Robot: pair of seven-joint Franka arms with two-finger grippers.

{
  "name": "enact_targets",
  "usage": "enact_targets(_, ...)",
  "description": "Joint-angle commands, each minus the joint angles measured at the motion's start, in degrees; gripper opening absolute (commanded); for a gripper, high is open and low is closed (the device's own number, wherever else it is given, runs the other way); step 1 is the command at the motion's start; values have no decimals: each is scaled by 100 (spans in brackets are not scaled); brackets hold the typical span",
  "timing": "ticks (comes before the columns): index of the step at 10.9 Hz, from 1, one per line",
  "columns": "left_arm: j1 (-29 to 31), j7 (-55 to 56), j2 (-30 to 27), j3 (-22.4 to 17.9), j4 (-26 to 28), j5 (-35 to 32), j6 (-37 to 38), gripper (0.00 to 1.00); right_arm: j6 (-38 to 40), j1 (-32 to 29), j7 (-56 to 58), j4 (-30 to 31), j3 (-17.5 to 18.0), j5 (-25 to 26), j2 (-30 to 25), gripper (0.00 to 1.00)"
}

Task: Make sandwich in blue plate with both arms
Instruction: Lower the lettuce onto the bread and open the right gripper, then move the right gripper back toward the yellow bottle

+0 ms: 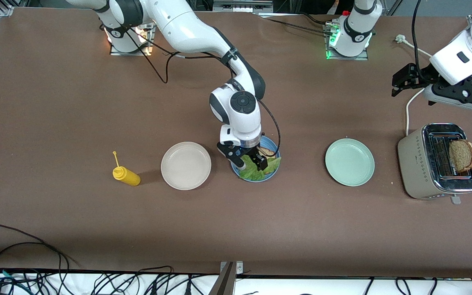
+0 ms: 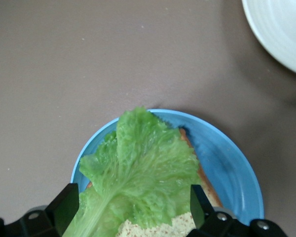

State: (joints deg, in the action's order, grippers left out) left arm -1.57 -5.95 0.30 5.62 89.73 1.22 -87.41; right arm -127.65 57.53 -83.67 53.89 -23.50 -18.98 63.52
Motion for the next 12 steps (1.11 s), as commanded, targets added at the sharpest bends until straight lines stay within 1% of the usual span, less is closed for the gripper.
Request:
enact_targets(1,25,-20,58,9,-158,-34,93,100,82,-214,1076,479,11,9,-583,100)
enact_targets(3,25,-20,58,9,-158,-34,93,100,91,-600,2095,1286,353,26,-1347,100)
enact_targets(4,25,-20,58,9,-158,-34,93,100,117,-750,2466,1578,407,26,-1621,100)
enact_targets(5,25,-20,58,9,-158,-34,93,100,326,-882,2835,1694,442,26,-1797,100)
enact_targets(8,25,-20,58,9,-158,-34,93,100,1012,-1208,3645,1712,442,87,-2141,100)
enact_targets(10,51,-20,58,9,-158,-34,93,100,1320,-1393,4487,1721,442,96,-2238,100)
enact_targets(12,87,-20,58,9,-158,-25,93,100,1558,-1647,5347,1957,469,140,-2474,100)
